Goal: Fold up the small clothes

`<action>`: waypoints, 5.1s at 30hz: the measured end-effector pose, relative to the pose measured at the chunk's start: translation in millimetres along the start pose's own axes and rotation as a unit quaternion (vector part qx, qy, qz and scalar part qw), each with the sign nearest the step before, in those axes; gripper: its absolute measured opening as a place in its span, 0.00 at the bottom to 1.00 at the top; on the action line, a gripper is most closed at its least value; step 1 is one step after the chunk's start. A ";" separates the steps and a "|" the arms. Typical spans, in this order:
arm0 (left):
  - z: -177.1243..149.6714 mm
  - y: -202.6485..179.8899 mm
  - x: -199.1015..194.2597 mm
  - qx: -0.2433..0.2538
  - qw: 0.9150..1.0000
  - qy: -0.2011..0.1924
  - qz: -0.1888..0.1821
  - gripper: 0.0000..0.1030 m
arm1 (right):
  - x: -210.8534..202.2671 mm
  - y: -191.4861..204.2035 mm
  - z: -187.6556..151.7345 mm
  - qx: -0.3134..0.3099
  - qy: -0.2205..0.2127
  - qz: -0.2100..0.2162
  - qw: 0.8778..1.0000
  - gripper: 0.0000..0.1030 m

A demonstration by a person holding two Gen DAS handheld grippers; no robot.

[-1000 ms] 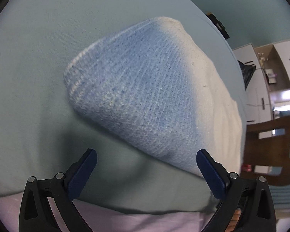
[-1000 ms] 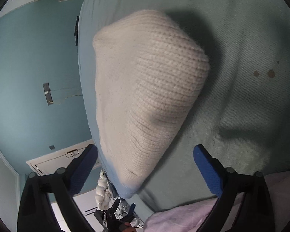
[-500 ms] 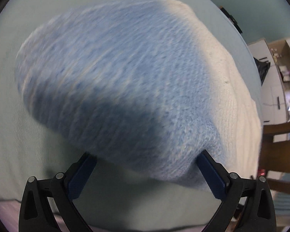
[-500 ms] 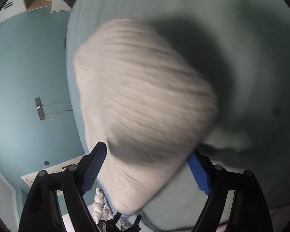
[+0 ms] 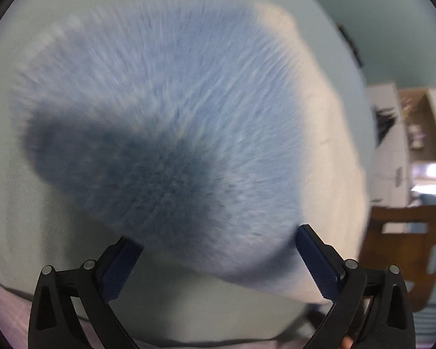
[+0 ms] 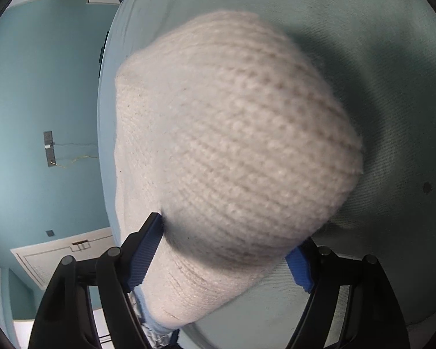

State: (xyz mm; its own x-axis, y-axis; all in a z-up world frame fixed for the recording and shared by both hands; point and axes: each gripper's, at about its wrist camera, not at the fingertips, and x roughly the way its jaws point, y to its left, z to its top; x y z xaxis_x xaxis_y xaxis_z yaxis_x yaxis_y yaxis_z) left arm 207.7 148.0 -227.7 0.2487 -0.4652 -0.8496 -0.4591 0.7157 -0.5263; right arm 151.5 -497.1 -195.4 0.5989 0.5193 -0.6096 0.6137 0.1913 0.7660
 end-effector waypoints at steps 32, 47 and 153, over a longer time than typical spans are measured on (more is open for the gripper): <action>7.4 -44.6 29.2 0.098 0.991 -0.079 0.044 0.94 | 3.8 16.6 4.2 -0.024 -0.005 -0.021 0.999 0.74; 9.0 -34.0 -14.1 0.028 0.992 -0.068 -0.104 0.32 | -45.3 47.6 -14.3 -0.109 -0.042 0.080 0.990 0.28; 110.1 -108.9 -44.5 0.283 0.954 -0.090 0.042 0.16 | 211.1 134.2 -62.5 -0.525 -0.066 -0.198 0.825 0.82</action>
State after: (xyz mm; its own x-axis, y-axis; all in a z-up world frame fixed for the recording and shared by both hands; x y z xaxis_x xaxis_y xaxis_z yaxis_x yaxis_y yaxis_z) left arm 340.6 148.1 -136.5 0.3972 -0.3336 -0.8549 0.0377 0.9367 -0.3480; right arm 328.1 -309.8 -208.5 0.5523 0.1610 -0.8180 0.0320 0.9764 0.2137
